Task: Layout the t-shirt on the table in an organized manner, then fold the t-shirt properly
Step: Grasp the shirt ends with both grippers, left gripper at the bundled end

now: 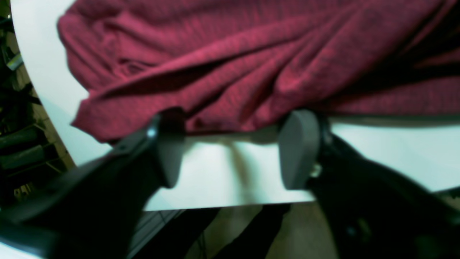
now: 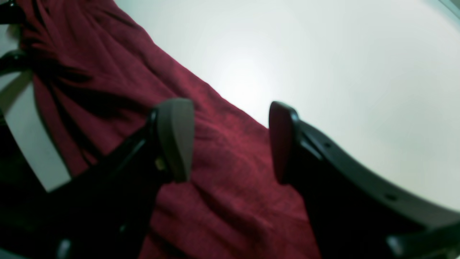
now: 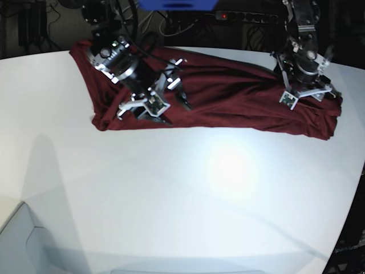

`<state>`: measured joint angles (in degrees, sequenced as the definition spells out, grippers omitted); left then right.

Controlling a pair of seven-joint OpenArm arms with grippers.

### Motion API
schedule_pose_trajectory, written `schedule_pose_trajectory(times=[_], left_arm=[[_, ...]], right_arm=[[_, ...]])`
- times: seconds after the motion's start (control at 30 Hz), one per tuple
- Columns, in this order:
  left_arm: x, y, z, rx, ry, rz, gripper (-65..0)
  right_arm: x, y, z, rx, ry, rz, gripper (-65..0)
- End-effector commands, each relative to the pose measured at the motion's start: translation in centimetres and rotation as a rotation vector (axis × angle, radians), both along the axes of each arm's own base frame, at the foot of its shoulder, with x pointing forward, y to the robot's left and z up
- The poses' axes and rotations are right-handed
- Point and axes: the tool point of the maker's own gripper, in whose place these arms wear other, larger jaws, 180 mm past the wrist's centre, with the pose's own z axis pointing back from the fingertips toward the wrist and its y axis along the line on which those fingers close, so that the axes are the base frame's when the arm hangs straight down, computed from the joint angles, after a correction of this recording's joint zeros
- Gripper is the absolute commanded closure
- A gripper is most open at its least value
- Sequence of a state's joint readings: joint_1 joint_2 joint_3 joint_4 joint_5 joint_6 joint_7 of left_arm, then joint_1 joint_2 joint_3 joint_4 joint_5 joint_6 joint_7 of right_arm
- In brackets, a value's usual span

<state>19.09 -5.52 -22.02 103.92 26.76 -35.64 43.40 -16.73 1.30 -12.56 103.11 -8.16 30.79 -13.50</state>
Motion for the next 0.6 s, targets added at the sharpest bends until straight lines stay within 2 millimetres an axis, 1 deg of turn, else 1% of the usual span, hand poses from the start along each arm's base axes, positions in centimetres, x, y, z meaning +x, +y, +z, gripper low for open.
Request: schedule_pose_trajectory(times=[0.0, 0.07, 0.33, 0.37, 0.4, 0.57], left_arm=[[1.15, 0.29, 1.06, 0.011, -0.043, -0.003, -33.6], [1.55, 0.29, 1.25, 0.011, -0.052, -0.002, -32.6], [1.57, 0.24, 1.24, 0.010, -0.052, -0.004, -32.2], [1.57, 0.24, 1.24, 0.010, -0.052, -0.004, -30.8], [1.57, 0.24, 1.24, 0.010, -0.052, -0.004, -28.4], [1.56, 0.27, 1.25, 0.011, -0.051, -0.005, -9.5]], right_arm=[[0.42, 0.32, 1.21, 0.038, -0.037, 0.003, -33.5], [0.43, 0.32, 0.85, 0.036, -0.028, 0.003, -33.5], [0.94, 0.15, 0.99, 0.030, -0.039, 0.004, -33.5], [0.94, 0.15, 0.99, 0.030, -0.039, 0.004, -33.5], [0.99, 0.15, 1.04, 0.030, -0.041, 0.004, -33.5], [1.21, 0.23, 1.24, 0.033, -0.047, 0.003, -33.5]])
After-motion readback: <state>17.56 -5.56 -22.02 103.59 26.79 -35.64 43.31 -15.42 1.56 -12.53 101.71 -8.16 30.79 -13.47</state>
